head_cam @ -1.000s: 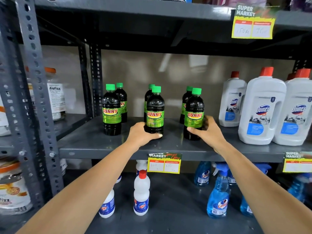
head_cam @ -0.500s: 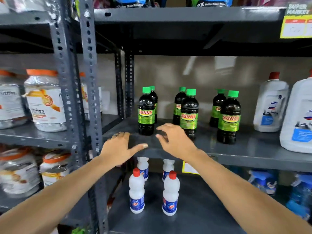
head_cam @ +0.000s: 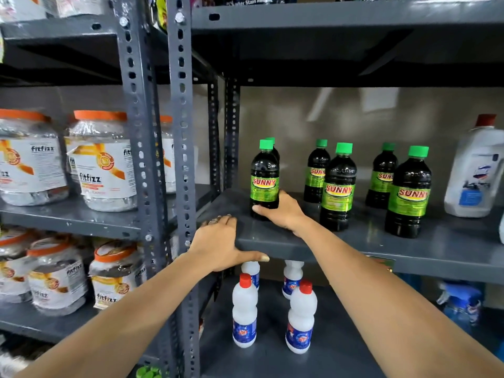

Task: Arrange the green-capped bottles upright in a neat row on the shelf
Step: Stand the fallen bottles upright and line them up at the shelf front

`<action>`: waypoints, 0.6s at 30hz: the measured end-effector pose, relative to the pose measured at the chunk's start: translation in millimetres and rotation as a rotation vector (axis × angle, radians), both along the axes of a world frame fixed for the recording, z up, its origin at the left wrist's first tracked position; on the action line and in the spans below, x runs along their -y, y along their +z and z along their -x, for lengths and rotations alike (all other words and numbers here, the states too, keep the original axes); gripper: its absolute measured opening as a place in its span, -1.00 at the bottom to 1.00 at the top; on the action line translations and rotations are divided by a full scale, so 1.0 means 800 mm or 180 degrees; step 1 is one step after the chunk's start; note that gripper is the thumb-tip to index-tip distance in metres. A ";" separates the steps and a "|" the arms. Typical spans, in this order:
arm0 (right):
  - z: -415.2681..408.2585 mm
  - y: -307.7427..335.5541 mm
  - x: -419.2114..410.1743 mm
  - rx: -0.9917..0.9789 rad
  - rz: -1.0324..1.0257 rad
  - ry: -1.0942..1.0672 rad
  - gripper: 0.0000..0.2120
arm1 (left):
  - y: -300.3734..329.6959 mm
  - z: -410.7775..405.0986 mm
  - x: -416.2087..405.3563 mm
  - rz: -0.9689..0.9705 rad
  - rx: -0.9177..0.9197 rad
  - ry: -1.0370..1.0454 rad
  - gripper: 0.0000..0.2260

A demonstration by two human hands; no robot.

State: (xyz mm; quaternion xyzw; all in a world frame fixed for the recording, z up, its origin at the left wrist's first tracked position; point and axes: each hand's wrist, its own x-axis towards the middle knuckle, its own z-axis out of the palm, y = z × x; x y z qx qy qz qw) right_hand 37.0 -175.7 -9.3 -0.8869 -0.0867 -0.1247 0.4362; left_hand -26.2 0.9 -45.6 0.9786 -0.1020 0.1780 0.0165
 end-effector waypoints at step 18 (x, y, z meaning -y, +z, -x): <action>0.023 -0.005 -0.008 -0.0049 -0.0054 0.0213 -0.28 | 0.001 0.005 0.000 0.0091 0.0150 -0.0054 0.14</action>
